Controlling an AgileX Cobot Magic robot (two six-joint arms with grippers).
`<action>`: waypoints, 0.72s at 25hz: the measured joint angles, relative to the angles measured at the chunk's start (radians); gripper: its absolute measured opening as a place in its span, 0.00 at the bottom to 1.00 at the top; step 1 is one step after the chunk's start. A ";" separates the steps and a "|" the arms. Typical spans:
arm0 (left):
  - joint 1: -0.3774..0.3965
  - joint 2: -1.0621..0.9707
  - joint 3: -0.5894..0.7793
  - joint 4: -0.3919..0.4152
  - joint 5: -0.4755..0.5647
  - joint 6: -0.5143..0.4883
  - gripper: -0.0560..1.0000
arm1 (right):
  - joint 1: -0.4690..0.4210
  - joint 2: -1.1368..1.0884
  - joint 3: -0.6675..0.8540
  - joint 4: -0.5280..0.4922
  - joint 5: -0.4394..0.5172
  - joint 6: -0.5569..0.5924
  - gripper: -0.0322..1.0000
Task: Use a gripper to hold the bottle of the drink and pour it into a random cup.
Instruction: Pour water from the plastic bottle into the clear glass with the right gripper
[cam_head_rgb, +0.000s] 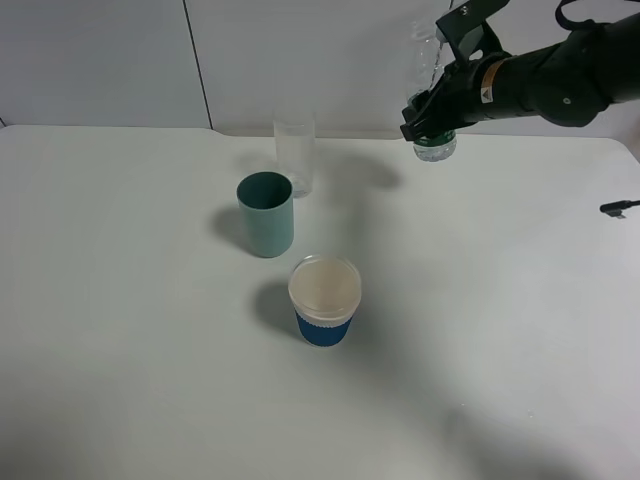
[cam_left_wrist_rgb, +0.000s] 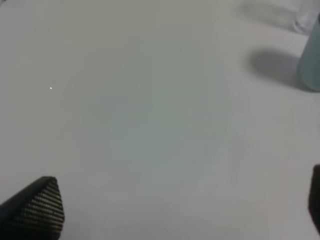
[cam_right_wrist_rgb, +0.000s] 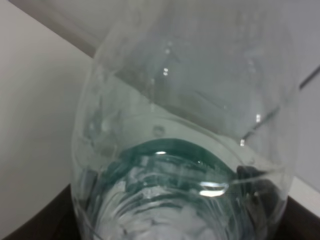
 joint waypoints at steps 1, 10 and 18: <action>0.000 0.000 0.000 0.000 0.000 0.000 0.99 | 0.007 0.000 -0.014 -0.016 0.018 0.005 0.57; 0.000 0.000 0.000 0.000 0.000 0.000 0.99 | 0.056 0.006 -0.094 -0.288 0.185 0.247 0.57; 0.000 0.000 0.000 0.000 0.000 0.000 0.99 | 0.109 0.067 -0.151 -0.576 0.294 0.542 0.57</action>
